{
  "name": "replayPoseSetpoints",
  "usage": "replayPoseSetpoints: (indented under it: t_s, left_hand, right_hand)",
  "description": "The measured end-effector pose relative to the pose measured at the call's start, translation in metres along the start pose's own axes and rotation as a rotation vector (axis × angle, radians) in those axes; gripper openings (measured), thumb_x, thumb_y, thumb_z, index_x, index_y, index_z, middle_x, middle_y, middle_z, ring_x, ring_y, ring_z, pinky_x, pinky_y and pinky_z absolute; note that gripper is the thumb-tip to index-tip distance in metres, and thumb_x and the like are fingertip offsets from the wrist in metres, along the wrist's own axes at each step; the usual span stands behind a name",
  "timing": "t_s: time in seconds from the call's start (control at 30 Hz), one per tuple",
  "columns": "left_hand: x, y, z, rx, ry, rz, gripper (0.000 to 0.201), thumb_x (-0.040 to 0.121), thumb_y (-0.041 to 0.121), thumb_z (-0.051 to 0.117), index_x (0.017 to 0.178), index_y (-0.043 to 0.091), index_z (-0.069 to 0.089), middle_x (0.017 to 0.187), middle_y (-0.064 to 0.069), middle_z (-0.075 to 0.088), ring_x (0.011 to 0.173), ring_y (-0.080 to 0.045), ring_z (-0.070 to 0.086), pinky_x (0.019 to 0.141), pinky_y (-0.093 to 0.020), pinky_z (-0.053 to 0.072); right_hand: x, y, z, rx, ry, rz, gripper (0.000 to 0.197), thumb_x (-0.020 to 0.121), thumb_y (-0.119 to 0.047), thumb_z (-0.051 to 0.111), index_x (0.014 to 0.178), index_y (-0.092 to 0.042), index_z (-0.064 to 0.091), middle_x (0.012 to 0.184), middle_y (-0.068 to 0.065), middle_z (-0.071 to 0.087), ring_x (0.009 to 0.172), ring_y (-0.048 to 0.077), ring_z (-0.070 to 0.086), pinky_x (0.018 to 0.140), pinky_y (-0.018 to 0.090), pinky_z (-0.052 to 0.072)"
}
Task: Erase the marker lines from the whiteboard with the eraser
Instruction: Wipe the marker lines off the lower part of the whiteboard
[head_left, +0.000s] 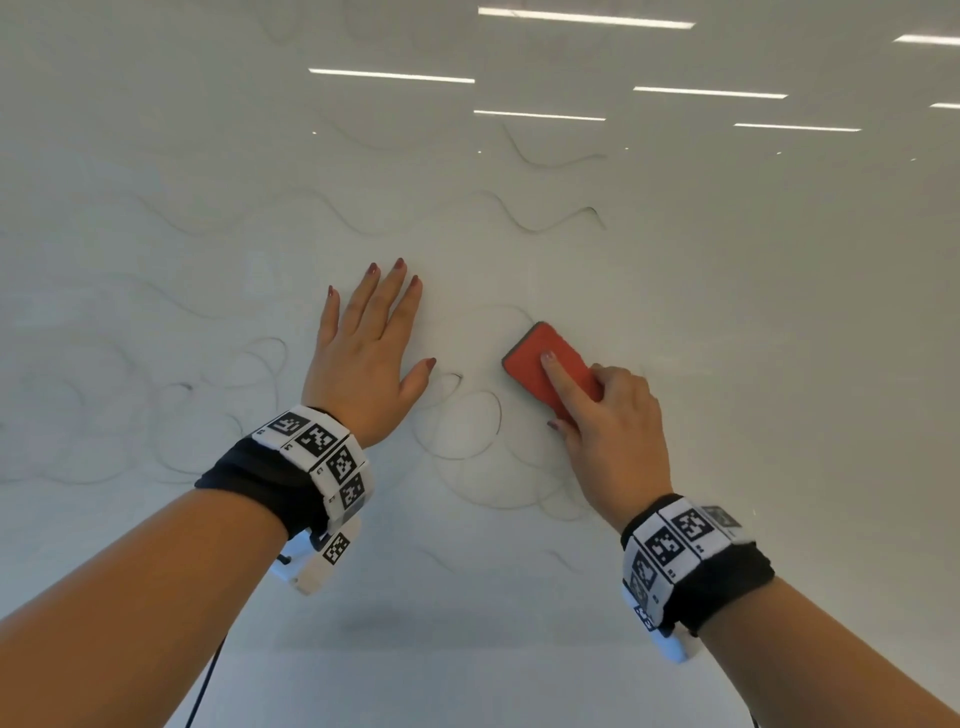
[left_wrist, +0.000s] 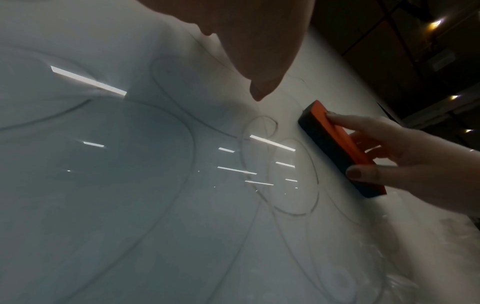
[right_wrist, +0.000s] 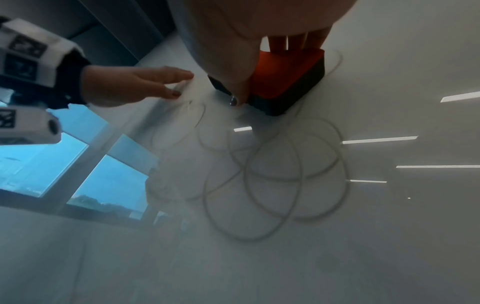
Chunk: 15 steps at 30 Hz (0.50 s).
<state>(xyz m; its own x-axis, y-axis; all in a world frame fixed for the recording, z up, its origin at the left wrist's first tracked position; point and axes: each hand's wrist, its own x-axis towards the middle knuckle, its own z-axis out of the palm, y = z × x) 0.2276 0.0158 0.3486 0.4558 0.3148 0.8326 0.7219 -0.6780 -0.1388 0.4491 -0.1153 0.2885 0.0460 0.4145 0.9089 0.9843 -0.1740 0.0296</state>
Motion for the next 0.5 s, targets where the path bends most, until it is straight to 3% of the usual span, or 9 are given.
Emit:
replayPoseSetpoints:
  t_s: [0.23,0.5]
  left_hand:
    - [0.000,0.002,0.000,0.012,-0.007,-0.003,0.073,0.093,0.046,0.043,0.151,0.015,0.011,0.159,-0.003,0.002,0.146,-0.020,-0.003,0.117,-0.046,-0.002]
    - [-0.002,0.008,0.004,0.023,-0.024,-0.022,0.075,0.093,0.048,0.039,0.151,0.013,0.007,0.159,-0.003,-0.004,0.145,-0.021,-0.007,0.117,-0.045,-0.003]
  right_hand:
    - [-0.043,0.002,0.018,0.010,-0.033,-0.101,0.066,0.077,-0.017,0.077,0.136,-0.029,0.052,0.108,0.017,0.056,0.094,0.034,0.053,0.081,0.044,0.045]
    - [-0.016,0.030,-0.010,0.018,0.031,0.098,0.066,0.079,-0.018,0.074,0.139,-0.029,0.047,0.114,0.023,0.052,0.099,0.039,0.049,0.085,0.049,0.043]
